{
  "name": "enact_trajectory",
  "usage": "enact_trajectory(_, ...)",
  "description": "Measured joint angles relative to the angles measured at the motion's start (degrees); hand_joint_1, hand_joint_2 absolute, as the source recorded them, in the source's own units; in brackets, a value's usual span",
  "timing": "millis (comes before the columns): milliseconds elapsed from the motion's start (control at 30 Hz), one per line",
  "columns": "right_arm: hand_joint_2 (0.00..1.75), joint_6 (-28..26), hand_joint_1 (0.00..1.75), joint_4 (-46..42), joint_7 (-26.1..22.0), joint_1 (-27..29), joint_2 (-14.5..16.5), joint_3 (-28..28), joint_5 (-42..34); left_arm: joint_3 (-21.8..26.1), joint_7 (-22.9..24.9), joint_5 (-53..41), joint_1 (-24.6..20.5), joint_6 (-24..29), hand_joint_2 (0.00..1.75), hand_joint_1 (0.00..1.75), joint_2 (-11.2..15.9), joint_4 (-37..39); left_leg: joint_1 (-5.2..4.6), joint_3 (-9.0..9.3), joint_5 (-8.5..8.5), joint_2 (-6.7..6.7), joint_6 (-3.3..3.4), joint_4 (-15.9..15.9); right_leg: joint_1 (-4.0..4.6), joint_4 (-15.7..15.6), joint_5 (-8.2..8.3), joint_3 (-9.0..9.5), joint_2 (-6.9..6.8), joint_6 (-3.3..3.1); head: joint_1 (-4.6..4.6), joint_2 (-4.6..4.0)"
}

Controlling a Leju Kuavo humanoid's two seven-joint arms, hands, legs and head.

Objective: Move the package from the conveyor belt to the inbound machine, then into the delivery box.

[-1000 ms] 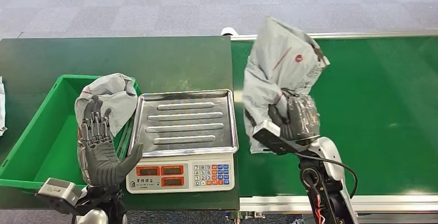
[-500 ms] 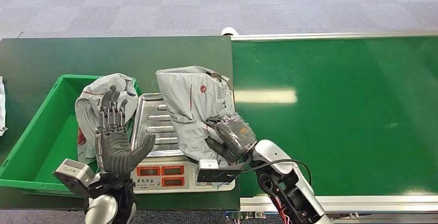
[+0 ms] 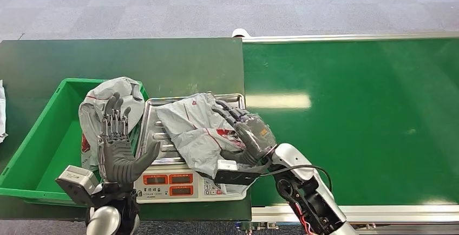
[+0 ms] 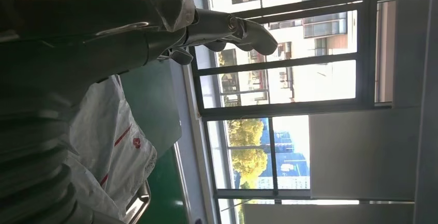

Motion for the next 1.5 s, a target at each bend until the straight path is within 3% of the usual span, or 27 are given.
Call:
enact_trajectory(400,1.75,-8.04,0.00,-10.82,-4.47,5.96,-1.10,-5.26,-5.47,-0.55,2.13,-4.57,0.65,-0.53,1.75,0.00,0.66,-0.22,0.00,0.02,0.00,0.03,0.00,0.00,0.00,0.00,0.00,0.00,0.00,0.00,-0.01,0.00)
enact_trajectory(767,1.75,-8.86,0.00,-17.15,-6.66,9.07,0.33,-8.79,-7.75,-9.43,4.75,-20.83,-3.47,3.07,1.75,0.00,1.26,2.14,0.00,0.03,0.00,0.02,0.00,0.00,0.00,-0.02,0.01,0.01,-0.01,0.00,-0.01,0.00)
enact_trajectory(933,1.75,-7.64,0.00,-18.27,-7.57,9.45,1.17,-8.83,-6.57,-13.08,17.47,-38.86,-7.94,8.76,1.75,0.00,0.84,6.24,0.00,0.04,0.01,0.01,0.00,0.00,0.00,-0.01,0.01,0.02,-0.01,-0.01,-0.01,0.00)
enact_trajectory(1100,1.75,-7.04,0.00,-18.54,-8.00,9.93,1.78,-8.66,-5.58,-14.91,25.99,-47.34,-12.22,9.10,1.75,0.00,-0.13,13.36,-0.01,0.04,0.01,0.00,0.00,0.01,-0.01,-0.01,0.01,0.03,-0.01,0.00,0.01,0.00)
enact_trajectory(1267,1.75,-6.60,0.00,-19.21,-8.13,10.54,2.22,-8.60,-4.77,-15.69,29.85,-50.56,-14.98,6.35,1.75,0.00,-0.59,20.10,0.00,0.03,0.00,0.03,0.00,0.01,-0.01,-0.01,0.01,0.01,0.00,0.00,-0.01,0.00)
enact_trajectory(1500,1.75,-6.46,0.00,-19.50,-8.13,10.90,2.29,-8.91,-4.60,-16.04,30.48,-51.06,-16.33,5.83,1.75,0.00,-0.88,23.63,0.00,0.03,0.00,0.02,0.00,0.01,0.00,-0.01,0.01,0.01,0.00,0.00,-0.01,-0.01)
